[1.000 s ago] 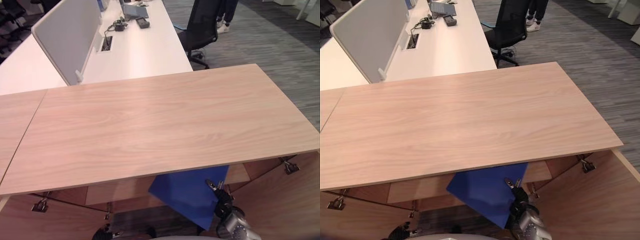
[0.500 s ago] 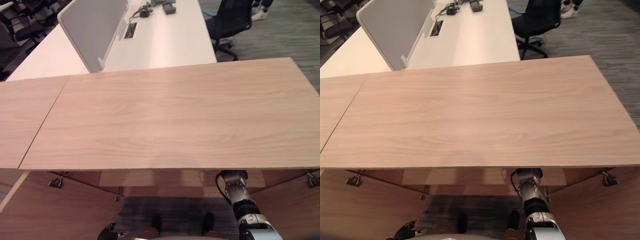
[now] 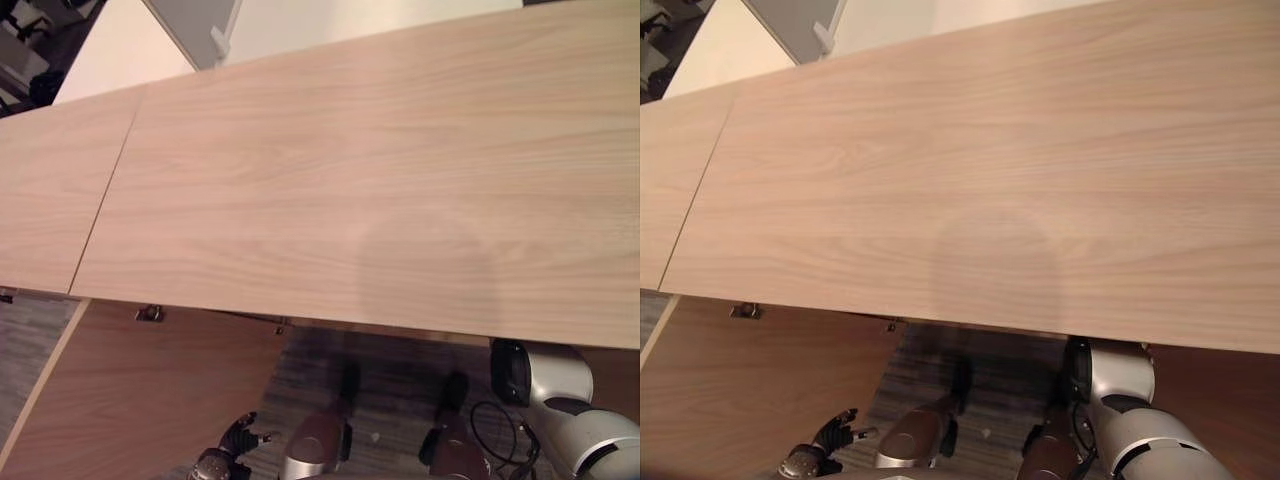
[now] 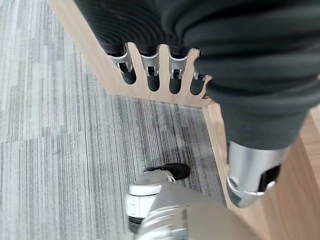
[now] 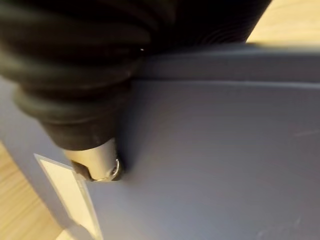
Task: Put the empty folder in the office cabinet
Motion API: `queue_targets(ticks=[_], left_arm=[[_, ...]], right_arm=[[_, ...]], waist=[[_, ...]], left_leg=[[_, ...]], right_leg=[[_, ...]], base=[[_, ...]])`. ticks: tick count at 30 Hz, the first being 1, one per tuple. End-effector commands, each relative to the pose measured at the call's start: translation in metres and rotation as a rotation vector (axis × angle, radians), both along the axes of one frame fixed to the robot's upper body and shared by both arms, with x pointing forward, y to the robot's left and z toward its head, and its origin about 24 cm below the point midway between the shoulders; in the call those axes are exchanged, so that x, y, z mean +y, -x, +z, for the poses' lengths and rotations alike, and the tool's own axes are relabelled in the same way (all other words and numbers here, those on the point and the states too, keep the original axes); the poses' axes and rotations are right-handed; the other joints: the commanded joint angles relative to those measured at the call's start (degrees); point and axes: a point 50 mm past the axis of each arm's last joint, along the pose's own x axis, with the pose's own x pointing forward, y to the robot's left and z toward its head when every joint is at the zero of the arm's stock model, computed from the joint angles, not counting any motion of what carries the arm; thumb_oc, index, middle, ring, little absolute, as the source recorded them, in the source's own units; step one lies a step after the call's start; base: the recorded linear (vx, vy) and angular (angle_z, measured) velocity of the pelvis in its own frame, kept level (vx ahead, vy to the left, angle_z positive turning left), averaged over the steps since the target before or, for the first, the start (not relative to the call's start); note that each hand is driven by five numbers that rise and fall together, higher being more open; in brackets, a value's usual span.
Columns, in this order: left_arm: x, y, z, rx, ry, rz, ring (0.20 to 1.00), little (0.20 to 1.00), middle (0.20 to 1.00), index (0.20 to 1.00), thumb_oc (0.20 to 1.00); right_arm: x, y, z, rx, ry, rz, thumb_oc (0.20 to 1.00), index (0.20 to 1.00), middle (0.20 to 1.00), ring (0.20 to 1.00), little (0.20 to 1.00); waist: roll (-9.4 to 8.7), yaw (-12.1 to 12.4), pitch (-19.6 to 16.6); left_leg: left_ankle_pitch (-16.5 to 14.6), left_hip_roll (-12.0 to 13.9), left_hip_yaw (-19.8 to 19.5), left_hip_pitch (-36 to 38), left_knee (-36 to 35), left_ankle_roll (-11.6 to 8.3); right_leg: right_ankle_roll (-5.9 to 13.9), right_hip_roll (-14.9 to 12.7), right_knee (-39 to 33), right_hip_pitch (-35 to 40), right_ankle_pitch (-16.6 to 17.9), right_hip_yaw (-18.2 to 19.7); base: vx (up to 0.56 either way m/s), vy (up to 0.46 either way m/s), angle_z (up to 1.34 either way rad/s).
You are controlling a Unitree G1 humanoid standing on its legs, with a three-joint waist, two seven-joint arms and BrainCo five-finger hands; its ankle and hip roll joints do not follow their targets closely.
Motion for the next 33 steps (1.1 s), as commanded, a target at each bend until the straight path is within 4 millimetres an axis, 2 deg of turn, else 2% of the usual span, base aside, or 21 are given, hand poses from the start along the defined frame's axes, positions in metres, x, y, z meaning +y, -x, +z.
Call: queue_targets(ticks=[1,6,14,15,16,20,29,30,31,33], left_arm=[[0.019,-0.025,0.015,-0.08,-0.065,-0.054,1.0,1.0,1.0,1.0,1.0],[0.021,-0.033,0.02,-0.107,-0.07,-0.067,1.0,1.0,1.0,1.0,1.0],[0.026,-0.049,0.032,-0.175,-0.073,-0.059,1.0,1.0,1.0,1.0,1.0],[0.026,-0.051,0.033,-0.181,-0.075,-0.063,1.0,1.0,1.0,1.0,1.0],[0.026,-0.051,0.034,-0.184,-0.077,-0.064,1.0,1.0,1.0,1.0,1.0],[0.03,-0.054,0.036,-0.194,-0.084,-0.056,1.0,1.0,1.0,1.0,1.0],[0.038,-0.06,0.04,-0.201,-0.117,-0.042,1.0,1.0,1.0,1.0,1.0],[0.038,-0.06,0.041,-0.202,-0.117,-0.041,1.0,1.0,1.0,1.0,1.0],[0.039,-0.061,0.042,-0.205,-0.114,-0.031,1.0,1.0,1.0,1.0,1.0],[0.04,-0.061,0.042,-0.205,-0.112,-0.031,1.0,1.0,1.0,1.0,1.0]], right_arm=[[-0.03,-0.02,0.095,-0.202,0.201,-0.005,0.2,0.2,0.2,0.2,0.2],[-0.038,-0.018,0.1,-0.189,0.212,-0.014,0.2,0.2,0.2,0.2,0.2],[-0.053,-0.011,0.098,-0.144,0.199,-0.052,0.2,0.2,0.2,0.2,0.2],[-0.054,-0.01,0.098,-0.14,0.2,-0.052,0.2,0.2,0.2,0.2,0.2],[-0.053,-0.011,0.099,-0.14,0.204,-0.049,0.2,0.2,0.2,0.2,0.2],[-0.055,-0.011,0.102,-0.129,0.219,-0.044,0.2,0.2,0.2,0.2,0.2],[-0.056,-0.012,0.108,-0.129,0.237,-0.029,0.216,0.216,0.216,0.216,0.216],[-0.056,-0.012,0.108,-0.129,0.237,-0.028,0.576,0.576,0.576,0.576,0.576],[-0.055,-0.012,0.106,-0.125,0.229,-0.021,1.0,1.0,1.0,1.0,1.0],[-0.054,-0.013,0.106,-0.127,0.221,-0.014,1.0,1.0,1.0,1.0,1.0]], waist=[[-0.96,2.84,0.86],[-0.83,3.38,1.23],[-0.1,3.64,2.88],[-0.2,3.55,2.64],[-0.05,3.65,3.07],[-0.58,3.27,3.26],[-1.76,2.71,4.24],[-1.77,2.69,4.27],[-1.97,2.71,4.31],[-2.14,2.74,4.43]], left_leg=[[-2.33,1.5,0.72,-6.67,6.91,-0.57],[-3.79,0.37,-0.11,-10.25,10.89,-0.3],[-7.77,-1.82,-2.32,-17.7,20.93,0.07],[-9.6,-1.93,-2.8,-18.08,22.09,0.02],[-8.73,-2.02,-2.65,-19.26,23.11,0.19],[-12.72,-2.29,-3.3,-22.11,29.02,0.49],[-15.88,-2.66,-4.5,-25.98,36.14,1.23],[-15.98,-2.66,-4.51,-26.06,36.3,1.22],[-16.25,-2.61,-4.6,-26.14,36.78,1.3],[-16.46,-2.66,-4.71,-26.24,37.39,1.34]], right_leg=[[4.13,-5.39,17.28,-5.27,-13.62,5.17],[3.83,-6.13,22.28,-9.03,-15.47,5.7],[3.21,-8.27,34.85,-15.82,-20.95,5.68],[3.61,-8.35,36.47,-16.23,-22.95,6.38],[3.17,-8.63,37.41,-17.35,-22.16,6.05],[3.09,-8.98,43.11,-19.91,-26.22,7.41],[2.24,-8.93,49.19,-22.29,-29.96,7.96],[2.22,-8.94,49.32,-22.36,-30.06,7.97],[2.03,-8.82,49.69,-22.27,-30.41,8.02],[1.89,-8.76,50.08,-22.2,-30.66,8.06]], base=[[-0.05,-0.025,-0.04],[-0.02,-0.014,0.04],[0.01,-0.007,0.19],[0.0,0.003,0.13],[0.0,0.003,0.12],[0.04,-0.008,0.03],[0.0,-0.002,0.0],[0.0,0.0,0.0],[0.0,0.0,0.0],[0.0,0.0,0.0]])
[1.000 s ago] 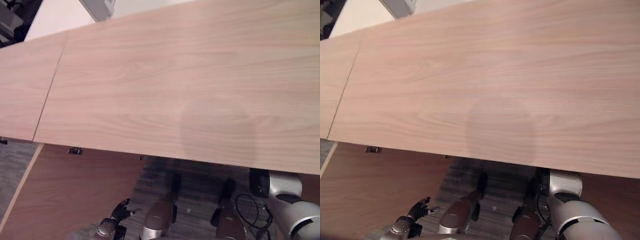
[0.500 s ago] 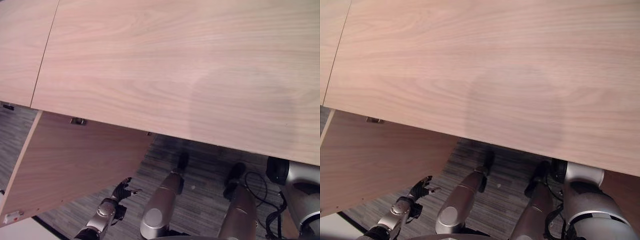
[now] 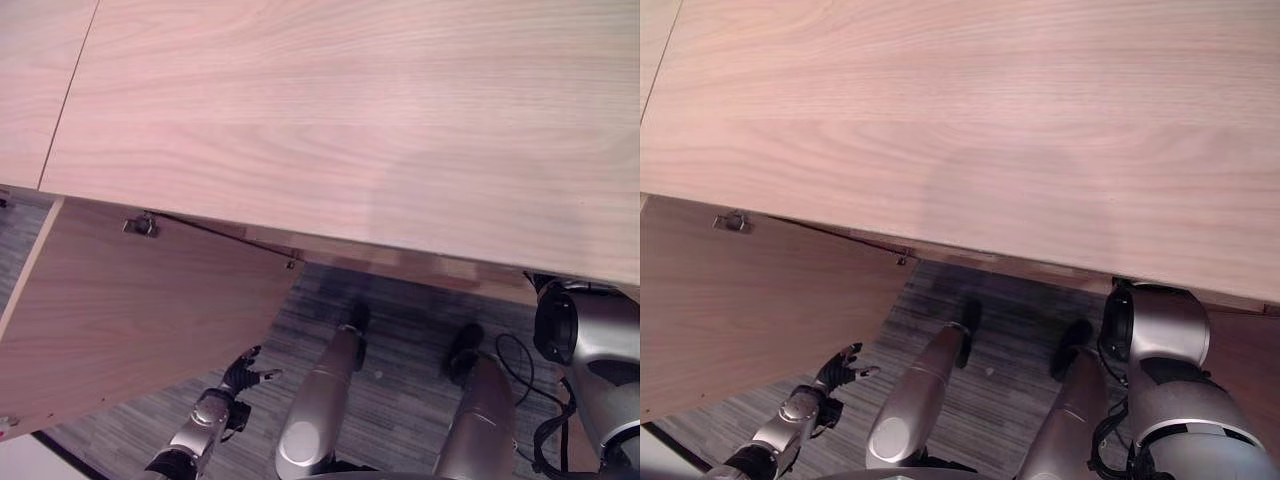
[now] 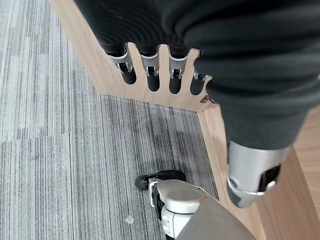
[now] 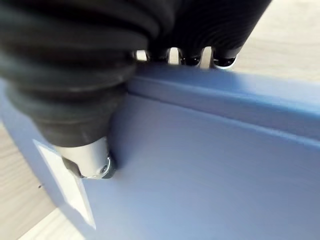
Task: Put the empty folder in the office cabinet
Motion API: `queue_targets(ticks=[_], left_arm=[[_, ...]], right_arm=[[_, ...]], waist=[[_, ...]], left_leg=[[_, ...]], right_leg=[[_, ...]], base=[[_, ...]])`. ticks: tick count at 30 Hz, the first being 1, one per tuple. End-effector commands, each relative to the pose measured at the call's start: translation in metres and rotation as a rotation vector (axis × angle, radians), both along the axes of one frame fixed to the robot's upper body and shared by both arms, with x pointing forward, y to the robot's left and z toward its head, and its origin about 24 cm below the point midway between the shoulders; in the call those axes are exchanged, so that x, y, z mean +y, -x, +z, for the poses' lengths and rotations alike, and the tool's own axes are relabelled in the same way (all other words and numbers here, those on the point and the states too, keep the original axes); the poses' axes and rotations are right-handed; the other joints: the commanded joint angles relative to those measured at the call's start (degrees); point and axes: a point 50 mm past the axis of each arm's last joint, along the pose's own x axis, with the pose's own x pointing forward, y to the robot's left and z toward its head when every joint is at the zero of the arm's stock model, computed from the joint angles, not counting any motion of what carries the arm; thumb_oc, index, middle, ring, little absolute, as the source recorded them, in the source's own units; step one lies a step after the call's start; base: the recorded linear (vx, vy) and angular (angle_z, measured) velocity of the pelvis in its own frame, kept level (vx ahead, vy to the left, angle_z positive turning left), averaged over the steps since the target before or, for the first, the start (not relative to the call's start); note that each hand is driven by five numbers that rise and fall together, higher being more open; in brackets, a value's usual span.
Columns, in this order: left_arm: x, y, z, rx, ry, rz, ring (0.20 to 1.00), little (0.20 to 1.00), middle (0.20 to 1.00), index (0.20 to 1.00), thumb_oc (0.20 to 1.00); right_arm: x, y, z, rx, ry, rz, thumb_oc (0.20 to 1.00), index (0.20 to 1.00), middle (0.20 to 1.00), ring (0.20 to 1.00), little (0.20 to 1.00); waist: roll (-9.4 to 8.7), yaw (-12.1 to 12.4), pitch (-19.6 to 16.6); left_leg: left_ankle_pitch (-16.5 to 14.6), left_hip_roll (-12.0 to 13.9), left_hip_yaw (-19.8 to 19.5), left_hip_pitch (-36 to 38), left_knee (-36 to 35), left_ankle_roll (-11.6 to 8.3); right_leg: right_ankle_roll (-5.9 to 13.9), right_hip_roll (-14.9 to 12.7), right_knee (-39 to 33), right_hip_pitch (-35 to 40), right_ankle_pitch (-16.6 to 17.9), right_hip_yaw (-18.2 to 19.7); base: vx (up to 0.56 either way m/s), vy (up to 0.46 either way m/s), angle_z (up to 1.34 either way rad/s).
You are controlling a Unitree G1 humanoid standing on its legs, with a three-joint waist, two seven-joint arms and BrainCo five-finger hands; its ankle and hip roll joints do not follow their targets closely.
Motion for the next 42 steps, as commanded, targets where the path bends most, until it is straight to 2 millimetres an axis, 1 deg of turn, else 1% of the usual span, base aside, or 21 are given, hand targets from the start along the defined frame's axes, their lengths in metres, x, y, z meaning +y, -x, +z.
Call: queue_targets(ticks=[1,4,6,7,8,9,11,14,17,20,22,25,26,27,28,29,30,32,37,38,42], left_arm=[[0.031,0.007,0.001,0.03,-0.081,0.041,1.0,1.0,1.0,1.0,1.0],[0.033,0.007,0.001,0.033,-0.086,0.049,1.0,1.0,1.0,1.0,1.0],[0.036,0.007,0.001,0.039,-0.101,0.065,1.0,1.0,1.0,1.0,1.0],[0.036,0.007,0.001,0.038,-0.101,0.065,1.0,1.0,1.0,1.0,1.0],[0.038,0.006,0.002,0.034,-0.118,0.07,1.0,1.0,1.0,1.0,1.0],[0.038,0.005,0.002,0.033,-0.119,0.07,1.0,1.0,1.0,1.0,1.0],[0.04,0.005,0.003,0.032,-0.148,0.069,1.0,1.0,1.0,1.0,1.0],[0.044,0.005,0.002,0.033,-0.203,0.073,1.0,1.0,1.0,1.0,1.0],[0.044,0.005,0.001,0.043,-0.217,0.063,1.0,1.0,1.0,1.0,1.0],[0.045,0.008,-0.001,0.056,-0.238,0.042,1.0,1.0,1.0,1.0,1.0],[0.047,0.012,-0.002,0.068,-0.245,0.044,1.0,1.0,1.0,1.0,1.0],[0.046,0.017,-0.004,0.074,-0.24,0.044,1.0,1.0,1.0,1.0,1.0],[0.046,0.018,-0.005,0.079,-0.24,0.044,1.0,1.0,1.0,1.0,1.0],[0.045,0.019,-0.005,0.08,-0.237,0.044,1.0,1.0,1.0,1.0,1.0],[0.044,0.02,-0.006,0.083,-0.233,0.044,1.0,1.0,1.0,1.0,1.0],[0.044,0.02,-0.006,0.084,-0.233,0.044,1.0,1.0,1.0,1.0,1.0],[0.043,0.021,-0.007,0.086,-0.231,0.041,1.0,1.0,1.0,1.0,1.0],[0.042,0.024,-0.009,0.095,-0.222,0.039,1.0,1.0,1.0,1.0,1.0],[0.039,0.029,-0.011,0.109,-0.204,0.04,1.0,1.0,1.0,1.0,1.0],[0.037,0.029,-0.012,0.11,-0.192,0.04,1.0,1.0,1.0,1.0,1.0],[0.037,0.03,-0.012,0.11,-0.179,0.051,1.0,1.0,1.0,1.0,1.0]], right_arm=[[-0.016,-0.002,0.042,-0.103,0.115,-0.007,1.0,1.0,1.0,1.0,1.0],[-0.015,-0.002,0.042,-0.096,0.109,-0.004,1.0,1.0,1.0,1.0,1.0],[-0.019,0.001,0.035,-0.004,0.103,-0.016,1.0,1.0,1.0,1.0,1.0],[-0.019,0.001,0.036,-0.005,0.104,-0.016,1.0,1.0,1.0,1.0,1.0],[-0.019,0.003,0.031,0.057,0.08,-0.039,1.0,1.0,1.0,1.0,1.0],[-0.019,0.003,0.032,0.059,0.079,-0.04,1.0,1.0,1.0,1.0,1.0],[-0.019,0.005,0.028,0.132,0.063,-0.056,1.0,1.0,1.0,1.0,1.0],[-0.01,0.003,0.021,0.223,0.041,-0.047,1.0,1.0,1.0,1.0,1.0],[-0.009,0.005,0.015,0.274,0.021,-0.035,1.0,1.0,1.0,1.0,1.0],[-0.013,0.011,0.005,0.366,0.031,-0.046,1.0,1.0,1.0,1.0,1.0],[-0.016,0.018,-0.007,0.444,0.021,-0.063,1.0,1.0,1.0,1.0,1.0],[-0.013,0.02,-0.014,0.482,0.012,-0.074,1.0,1.0,1.0,1.0,1.0],[-0.01,0.019,-0.016,0.498,0.019,-0.066,1.0,1.0,1.0,1.0,1.0],[-0.009,0.02,-0.02,0.518,0.021,-0.065,1.0,1.0,1.0,1.0,1.0],[-0.008,0.022,-0.024,0.542,0.025,-0.065,1.0,1.0,1.0,1.0,1.0],[-0.008,0.022,-0.024,0.544,0.026,-0.065,1.0,1.0,1.0,1.0,1.0],[-0.007,0.024,-0.031,0.564,0.017,-0.067,1.0,1.0,1.0,1.0,1.0],[-0.003,0.026,-0.041,0.597,0.006,-0.057,1.0,1.0,1.0,1.0,1.0],[0.004,0.034,-0.064,0.666,-0.005,-0.041,1.0,1.0,1.0,1.0,1.0],[0.007,0.037,-0.074,0.701,-0.003,-0.029,1.0,1.0,1.0,1.0,1.0],[0.015,0.041,-0.088,0.739,-0.01,-0.01,1.0,1.0,1.0,1.0,1.0]], waist=[[-1.17,1.42,-1.73],[-1.28,1.3,-1.61],[-1.84,1.1,-1.87],[-1.82,1.09,-1.83],[-2.07,0.98,-2.04],[-2.08,0.98,-1.97],[-2.46,0.78,-2.02],[-3.42,0.57,-2.43],[-3.87,0.53,-2.69],[-4.41,0.68,-3.51],[-4.56,1.17,-3.88],[-4.71,1.37,-4.44],[-4.96,1.21,-4.91],[-4.96,1.45,-4.92],[-4.99,1.45,-5.12],[-5.14,1.26,-5.42],[-5.05,1.48,-5.31],[-5.1,1.56,-5.75],[-5.18,1.71,-6.75],[-5.2,1.75,-7.01],[-5.24,1.84,-7.25]], left_leg=[[-2.79,2.29,-0.39,0.39,-0.96,0.57],[-3.0,2.27,-0.53,0.31,-0.42,0.55],[-3.22,2.27,-0.74,0.4,-0.1,0.51],[-3.22,2.28,-0.75,0.42,-0.11,0.51],[-3.34,2.31,-0.86,0.61,0.05,0.48],[-3.37,2.31,-0.87,0.61,0.08,0.48],[-3.41,2.43,-0.94,0.95,-0.04,0.45],[-3.14,2.73,-0.79,2.31,-1.29,0.21],[-2.83,3.04,-0.78,3.63,-2.52,0.04],[-2.31,3.58,-0.92,6.45,-5.02,-0.28],[0.13,4.03,-0.85,8.75,-8.13,-0.57],[0.96,4.21,-1.03,10.72,-10.32,-0.84],[0.03,4.3,-1.34,11.81,-11.04,-0.99],[1.55,4.35,-1.16,11.94,-11.96,-1.01],[2.11,4.49,-1.2,12.57,-12.95,-1.06],[0.74,4.55,-1.41,13.2,-12.95,-1.16],[2.43,4.55,-1.2,13.29,-13.84,-1.16],[2.97,4.65,-1.26,14.16,-15.11,-1.22],[3.71,4.61,-1.6,16.23,-17.54,-1.31],[3.93,4.69,-1.7,16.72,-18.07,-1.31],[3.95,4.59,-1.9,17.24,-18.15,-1.25]], right_leg=[[4.38,-0.06,6.31,5.11,-12.66,4.0],[4.26,-0.17,6.69,5.3,-12.95,3.88],[4.07,-0.09,6.79,5.87,-13.16,3.59],[4.07,-0.09,6.78,5.9,-13.16,3.58],[3.97,-0.03,6.88,6.18,-13.23,3.54],[3.97,-0.04,6.9,6.2,-13.25,3.53],[3.9,0.06,6.83,6.61,-13.23,3.5],[3.87,0.33,5.85,7.93,-12.66,3.11],[3.9,0.56,4.67,9.32,-12.21,2.71],[3.96,0.83,2.44,12.19,-11.45,2.08],[3.86,0.74,-0.45,14.48,-8.98,0.57],[4.04,0.85,-2.48,16.63,-8.1,0.1],[4.43,1.21,-3.01,17.76,-9.1,0.62],[4.21,1.04,-3.9,17.9,-7.63,-0.2],[4.27,1.1,-4.78,18.42,-7.02,-0.45],[4.61,1.35,-4.58,19.01,-8.42,0.17],[4.43,1.14,-5.6,19.27,-6.72,-0.75],[4.6,1.22,-6.69,20.13,-6.07,-1.03],[4.92,1.14,-8.73,22.39,-5.35,-1.59],[5.02,1.0,-9.18,23.06,-5.2,-1.79],[5.23,0.86,-9.19,23.73,-5.07,-2.15]], base=[[-0.04,-0.013,0.0],[-0.01,-0.001,0.0],[0.0,0.0,0.0],[0.0,0.0,0.0],[0.0,0.0,0.0],[-0.01,-0.001,0.04],[0.0,-0.001,0.02],[0.0,0.0,0.0],[0.0,0.0,0.0],[0.04,-0.023,-0.02],[-0.04,-0.019,0.02],[0.04,-0.021,0.01],[0.04,-0.015,0.01],[0.04,-0.015,0.02],[0.04,-0.015,0.0],[0.0,0.0,0.0],[0.02,-0.016,-0.03],[-0.03,0.006,-0.01],[0.02,-0.007,0.06],[0.02,-0.016,0.06],[0.01,-0.012,0.05]])
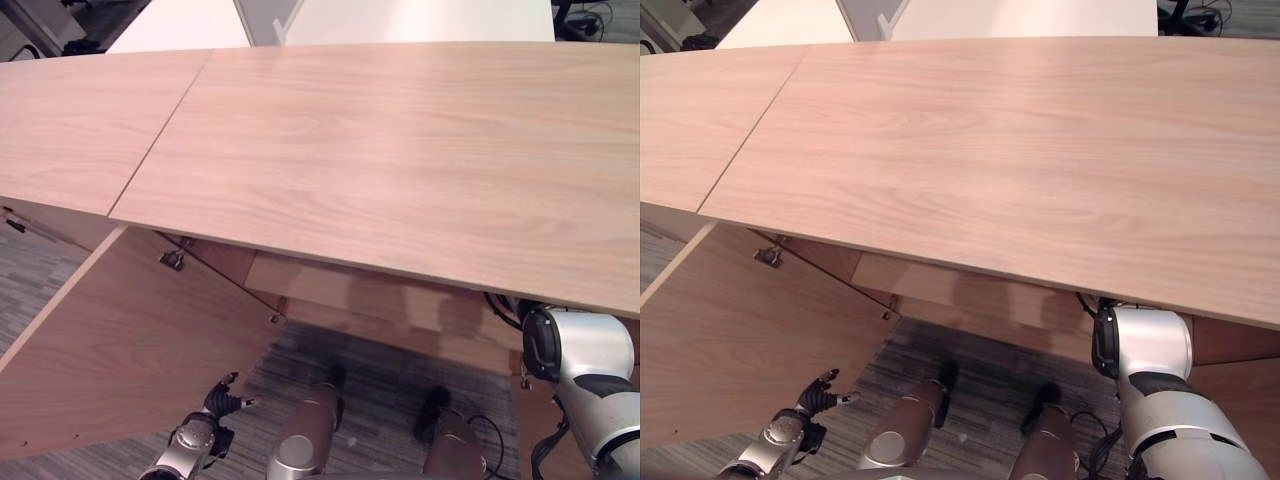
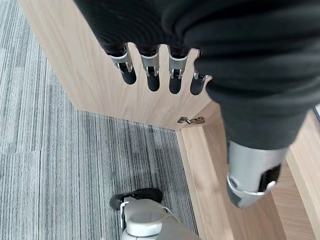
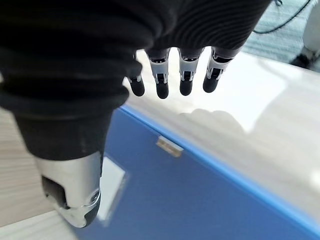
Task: Put the empty folder in the office cabinet
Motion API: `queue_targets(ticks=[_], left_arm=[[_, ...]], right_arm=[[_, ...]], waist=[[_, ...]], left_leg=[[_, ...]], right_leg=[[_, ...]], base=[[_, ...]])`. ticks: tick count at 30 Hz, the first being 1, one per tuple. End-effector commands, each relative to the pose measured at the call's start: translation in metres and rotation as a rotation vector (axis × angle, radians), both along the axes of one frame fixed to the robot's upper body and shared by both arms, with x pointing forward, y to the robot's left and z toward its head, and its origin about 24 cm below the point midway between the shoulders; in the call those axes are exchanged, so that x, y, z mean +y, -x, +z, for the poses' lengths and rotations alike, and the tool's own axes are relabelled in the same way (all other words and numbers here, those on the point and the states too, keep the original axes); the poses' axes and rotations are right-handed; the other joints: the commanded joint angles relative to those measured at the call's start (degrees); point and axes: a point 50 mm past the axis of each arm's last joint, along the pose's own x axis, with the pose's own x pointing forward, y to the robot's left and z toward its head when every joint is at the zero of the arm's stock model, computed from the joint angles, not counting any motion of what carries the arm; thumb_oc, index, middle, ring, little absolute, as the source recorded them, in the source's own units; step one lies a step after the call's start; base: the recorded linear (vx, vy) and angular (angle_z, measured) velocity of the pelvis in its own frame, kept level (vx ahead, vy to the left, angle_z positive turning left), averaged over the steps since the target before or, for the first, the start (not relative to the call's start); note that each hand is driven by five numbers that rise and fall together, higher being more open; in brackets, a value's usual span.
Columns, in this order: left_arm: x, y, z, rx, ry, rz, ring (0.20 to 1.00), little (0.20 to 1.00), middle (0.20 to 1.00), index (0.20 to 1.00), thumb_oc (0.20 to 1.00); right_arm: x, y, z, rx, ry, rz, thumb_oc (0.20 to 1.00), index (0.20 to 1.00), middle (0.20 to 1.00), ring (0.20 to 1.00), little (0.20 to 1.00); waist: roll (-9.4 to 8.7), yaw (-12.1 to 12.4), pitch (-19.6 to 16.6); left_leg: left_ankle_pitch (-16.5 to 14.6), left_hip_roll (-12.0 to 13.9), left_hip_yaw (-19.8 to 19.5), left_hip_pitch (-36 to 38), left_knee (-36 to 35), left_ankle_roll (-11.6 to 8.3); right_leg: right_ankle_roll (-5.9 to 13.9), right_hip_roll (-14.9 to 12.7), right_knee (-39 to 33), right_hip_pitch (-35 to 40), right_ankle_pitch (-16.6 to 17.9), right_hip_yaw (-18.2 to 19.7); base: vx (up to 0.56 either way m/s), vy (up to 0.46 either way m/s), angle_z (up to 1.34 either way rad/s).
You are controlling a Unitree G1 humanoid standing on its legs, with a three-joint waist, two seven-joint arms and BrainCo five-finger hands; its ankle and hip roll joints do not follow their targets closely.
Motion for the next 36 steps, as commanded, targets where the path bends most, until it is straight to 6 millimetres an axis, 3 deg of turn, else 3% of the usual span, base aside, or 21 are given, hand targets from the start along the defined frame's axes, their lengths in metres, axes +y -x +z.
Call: queue_targets(ticks=[1,8,17,21,26,30,36], left_arm=[[0.013,-0.011,0.008,-0.029,-0.04,0.004,1.0,1.0,1.0,1.0,1.0],[0.013,-0.007,0.006,-0.012,-0.037,0.005,1.0,1.0,1.0,1.0,1.0],[0.008,0.0,0.001,0.013,-0.004,0.025,1.0,1.0,1.0,1.0,1.0],[0.01,0.009,-0.003,0.031,0.019,0.077,1.0,1.0,1.0,1.0,1.0],[0.015,0.035,-0.016,0.12,0.018,0.14,1.0,1.0,1.0,1.0,1.0],[0.013,0.073,-0.036,0.275,0.006,0.277,1.0,1.0,1.0,1.0,1.0],[0.01,0.09,-0.04,0.318,0.007,0.296,1.0,1.0,1.0,1.0,1.0]], right_arm=[[-0.007,-0.009,0.019,-0.046,0.035,-0.011,1.0,1.0,1.0,1.0,1.0],[0.002,-0.001,-0.001,-0.001,0.026,0.018,1.0,1.0,1.0,1.0,1.0],[0.019,0.029,-0.052,0.103,0.0,0.086,1.0,1.0,1.0,1.0,1.0],[0.039,0.044,-0.081,0.106,-0.02,0.172,1.0,1.0,1.0,1.0,1.0],[0.054,0.061,-0.102,0.097,-0.031,0.248,1.0,1.0,1.0,1.0,1.0],[0.086,0.089,-0.128,-0.015,-0.034,0.333,1.0,1.0,1.0,1.0,1.0],[0.086,0.101,-0.131,-0.102,-0.015,0.373,1.0,1.0,1.0,1.0,1.0]], waist=[[0.02,2.11,2.35],[0.02,2.25,1.94],[-0.17,2.14,0.03],[-0.92,1.36,-2.23],[-2.04,0.27,-4.72],[-4.66,-2.49,-8.38],[-5.49,-3.55,-11.06]], left_leg=[[0.58,3.51,-0.66,0.02,-3.8,-1.47],[0.93,3.55,-0.83,1.04,-4.62,-1.45],[3.39,3.91,-0.5,5.58,-10.88,-1.45],[5.24,4.67,0.33,10.29,-16.74,-1.13],[7.24,5.6,1.67,14.64,-21.67,-1.03],[8.11,6.09,3.86,18.94,-25.41,-1.7],[7.83,5.49,4.88,20.61,-26.02,-2.31]], right_leg=[[4.32,-1.38,5.4,5.1,-8.44,1.49],[4.53,-1.55,4.65,6.39,-8.1,1.05],[5.14,-1.36,-1.32,10.69,-5.52,-0.38],[5.76,-0.62,-6.48,14.22,-3.17,-1.03],[6.2,0.74,-12.15,17.72,-0.36,-1.17],[6.84,2.5,-20.05,22.48,2.31,-0.51],[7.26,2.76,-25.03,25.51,4.58,-0.31]], base=[[-0.01,-0.003,0.04],[0.0,0.0,0.04],[0.02,0.004,0.02],[0.09,0.016,0.05],[0.1,-0.001,-0.05],[0.13,0.006,-0.27],[0.05,0.024,-0.16]])
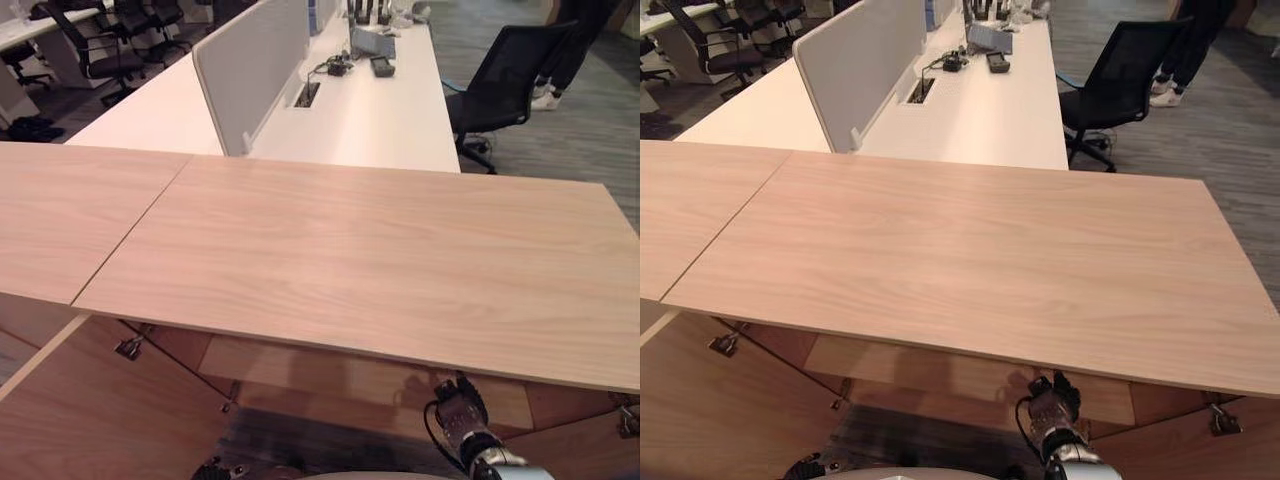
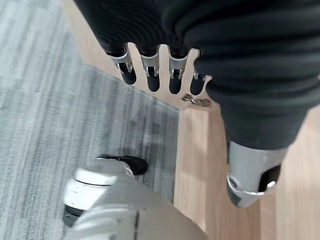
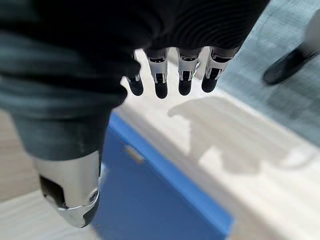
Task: Put the empty folder in the office cabinet
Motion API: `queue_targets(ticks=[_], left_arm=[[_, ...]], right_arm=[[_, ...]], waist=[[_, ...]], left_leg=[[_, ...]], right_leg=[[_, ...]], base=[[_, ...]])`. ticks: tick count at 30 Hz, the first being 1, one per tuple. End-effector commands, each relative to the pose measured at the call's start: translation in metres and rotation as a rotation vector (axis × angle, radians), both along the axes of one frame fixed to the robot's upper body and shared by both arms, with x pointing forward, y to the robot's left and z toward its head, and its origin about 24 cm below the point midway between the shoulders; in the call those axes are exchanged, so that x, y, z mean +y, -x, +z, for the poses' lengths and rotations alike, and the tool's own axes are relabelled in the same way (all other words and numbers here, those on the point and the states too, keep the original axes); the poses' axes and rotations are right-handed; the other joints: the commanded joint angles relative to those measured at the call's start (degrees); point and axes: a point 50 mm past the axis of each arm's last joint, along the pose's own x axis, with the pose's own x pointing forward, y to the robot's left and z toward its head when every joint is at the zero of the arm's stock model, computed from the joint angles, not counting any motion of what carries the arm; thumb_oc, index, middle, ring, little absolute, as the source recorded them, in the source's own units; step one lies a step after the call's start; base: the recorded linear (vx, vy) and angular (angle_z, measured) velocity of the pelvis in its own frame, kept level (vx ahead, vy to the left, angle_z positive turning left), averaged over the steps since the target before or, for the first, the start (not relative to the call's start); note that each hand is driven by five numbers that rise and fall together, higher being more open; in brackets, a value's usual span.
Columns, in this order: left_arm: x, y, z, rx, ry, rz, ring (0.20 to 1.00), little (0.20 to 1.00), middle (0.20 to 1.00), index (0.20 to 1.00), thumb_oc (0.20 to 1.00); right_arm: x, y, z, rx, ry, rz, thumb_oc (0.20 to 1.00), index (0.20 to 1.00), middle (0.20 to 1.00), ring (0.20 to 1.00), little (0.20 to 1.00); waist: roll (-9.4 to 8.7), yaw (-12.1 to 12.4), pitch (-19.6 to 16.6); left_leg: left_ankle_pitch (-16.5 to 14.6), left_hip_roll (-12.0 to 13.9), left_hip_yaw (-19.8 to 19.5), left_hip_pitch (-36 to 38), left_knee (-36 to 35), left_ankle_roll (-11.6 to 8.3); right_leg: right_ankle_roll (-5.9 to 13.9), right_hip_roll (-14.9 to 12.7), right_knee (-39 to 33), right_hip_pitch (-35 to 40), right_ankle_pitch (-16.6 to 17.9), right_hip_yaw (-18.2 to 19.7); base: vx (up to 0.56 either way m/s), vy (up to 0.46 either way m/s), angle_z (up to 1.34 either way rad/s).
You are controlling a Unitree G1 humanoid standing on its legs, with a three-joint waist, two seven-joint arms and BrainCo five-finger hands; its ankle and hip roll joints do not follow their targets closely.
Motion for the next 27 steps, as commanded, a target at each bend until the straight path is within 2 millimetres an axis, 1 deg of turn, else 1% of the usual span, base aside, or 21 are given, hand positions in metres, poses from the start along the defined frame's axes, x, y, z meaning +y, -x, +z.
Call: queue_targets(ticks=[1,2,3,9,12,14,15,17,18,19,20,21,24,26,27], left_arm=[[0.015,-0.003,0.004,-0.006,-0.056,-0.028,1.0,1.0,1.0,1.0,1.0],[0.014,-0.002,0.003,-0.005,-0.056,-0.028,1.0,1.0,1.0,1.0,1.0],[0.016,-0.001,0.003,-0.003,-0.054,-0.02,1.0,1.0,1.0,1.0,1.0],[0.018,0.006,0.003,0.01,-0.044,-0.024,1.0,1.0,1.0,1.0,1.0],[0.017,0.009,0.002,0.016,-0.037,-0.028,1.0,1.0,1.0,1.0,1.0],[0.016,0.011,0.002,0.024,-0.03,-0.027,1.0,1.0,1.0,1.0,1.0],[0.017,0.013,0.002,0.03,-0.03,-0.027,1.0,1.0,1.0,1.0,1.0],[0.016,0.015,0.001,0.033,-0.025,-0.019,1.0,1.0,1.0,1.0,1.0],[0.016,0.014,0.001,0.034,-0.026,-0.019,1.0,1.0,1.0,1.0,1.0],[0.016,0.015,0.001,0.034,-0.025,-0.018,1.0,1.0,1.0,1.0,1.0],[0.017,0.014,0.001,0.039,-0.03,-0.027,1.0,1.0,1.0,1.0,1.0],[0.017,0.013,0.002,0.033,-0.033,-0.039,1.0,1.0,1.0,1.0,1.0],[0.016,0.009,0.002,0.031,-0.025,-0.061,1.0,1.0,1.0,1.0,1.0],[0.015,0.006,0.002,0.022,-0.012,-0.095,1.0,1.0,1.0,1.0,1.0],[0.014,0.005,0.002,0.025,-0.006,-0.108,1.0,1.0,1.0,1.0,1.0]], right_arm=[[0.005,-0.028,0.016,-0.163,0.02,0.076,1.0,1.0,1.0,1.0,1.0],[0.005,-0.027,0.016,-0.162,0.02,0.076,1.0,1.0,1.0,1.0,1.0],[0.002,-0.023,0.015,-0.179,0.032,0.118,1.0,1.0,1.0,1.0,1.0],[-0.012,-0.001,0.008,-0.197,0.061,0.183,1.0,1.0,1.0,1.0,1.0],[-0.014,0.004,0.006,-0.192,0.068,0.2,1.0,1.0,1.0,1.0,1.0],[-0.015,0.011,0.003,-0.161,0.088,0.254,1.0,1.0,1.0,1.0,1.0],[-0.012,0.016,-0.001,-0.122,0.11,0.346,1.0,1.0,1.0,1.0,1.0],[-0.012,0.024,-0.005,-0.071,0.132,0.435,1.0,1.0,1.0,1.0,1.0],[-0.01,0.027,-0.007,-0.024,0.168,0.54,1.0,1.0,1.0,1.0,1.0],[-0.01,0.027,-0.007,-0.023,0.169,0.542,1.0,1.0,1.0,1.0,1.0],[-0.009,0.028,-0.007,0.018,0.219,0.659,1.0,1.0,1.0,1.0,1.0],[-0.008,0.032,-0.008,0.064,0.284,0.85,1.0,1.0,1.0,1.0,1.0],[-0.006,0.041,-0.011,0.164,0.386,1.15,1.0,1.0,1.0,1.0,1.0],[-0.011,0.047,-0.011,0.215,0.465,1.345,1.0,1.0,1.0,1.0,1.0],[-0.01,0.049,-0.011,0.231,0.48,1.407,1.0,1.0,1.0,1.0,1.0]], waist=[[0.55,1.22,1.07],[0.56,1.2,1.06],[0.33,0.93,0.89],[0.01,-0.14,-0.03],[-0.09,-0.41,-0.16],[-0.21,-0.63,-0.28],[-0.41,-0.85,-0.22],[-0.63,-1.01,-0.23],[-0.78,-1.08,-0.18],[-0.76,-1.12,-0.14],[-0.94,-1.11,-0.08],[-1.08,-1.23,0.03],[-1.47,-1.31,0.12],[-1.78,-1.44,0.18],[-1.87,-1.51,0.2]], left_leg=[[3.21,1.28,1.04,-2.48,-1.98,-2.29],[3.2,1.27,1.05,-2.4,-1.98,-2.28],[3.13,1.14,1.21,-2.22,-1.98,-2.29],[2.44,0.78,2.0,-1.08,-1.98,-2.34],[2.2,0.67,2.24,-0.67,-1.98,-2.23],[2.0,0.63,2.45,-0.27,-1.98,-2.15],[1.85,0.65,2.65,0.12,-1.98,-1.98],[1.66,0.71,2.78,0.56,-1.98,-1.79],[1.64,0.67,2.85,0.78,-1.98,-1.68],[1.62,0.67,2.87,0.85,-1.98,-1.68],[1.62,0.67,2.95,1.0,-1.98,-1.55],[1.62,0.72,2.83,1.36,-1.98,-1.43],[1.76,0.83,2.84,1.7,-1.98,-1.26],[1.69,0.89,2.63,2.0,-1.98,-1.14],[1.66,0.9,2.62,2.09,-1.98,-1.08]], right_leg=[[5.77,-4.0,2.28,2.42,-3.55,0.88],[5.79,-4.0,2.17,2.54,-3.5,0.87],[5.88,-4.16,1.99,2.62,-3.29,1.02],[6.38,-4.92,0.59,3.86,-2.23,1.42],[6.49,-5.05,0.48,3.99,-2.03,1.67],[6.59,-5.3,0.57,4.17,-1.88,1.95],[6.58,-5.41,1.02,4.14,-1.97,2.24],[6.58,-5.46,1.56,4.15,-2.2,2.43],[6.53,-5.45,1.95,4.13,-2.28,2.64],[6.54,-5.45,2.01,4.16,-2.33,2.66],[6.51,-5.47,2.26,4.1,-2.36,2.83],[6.45,-5.47,2.55,4.23,-2.49,3.0],[6.4,-5.57,2.9,4.45,-2.71,3.08],[6.35,-5.58,3.15,4.78,-2.92,3.13],[6.33,-5.53,3.19,4.85,-2.97,3.27]], base=[[0.0,0.0,0.0],[0.0,0.032,0.03],[0.0,0.0,0.0],[0.0,0.006,0.0],[0.0,0.0,0.0],[-0.02,0.011,-0.01],[-0.04,0.019,-0.03],[-0.04,0.007,-0.02],[-0.03,-0.001,-0.01],[-0.04,0.0,-0.03],[-0.03,0.005,-0.04],[-0.04,0.006,-0.04],[0.0,0.0,0.0],[0.0,0.0,0.0],[0.0,0.0,0.0]])
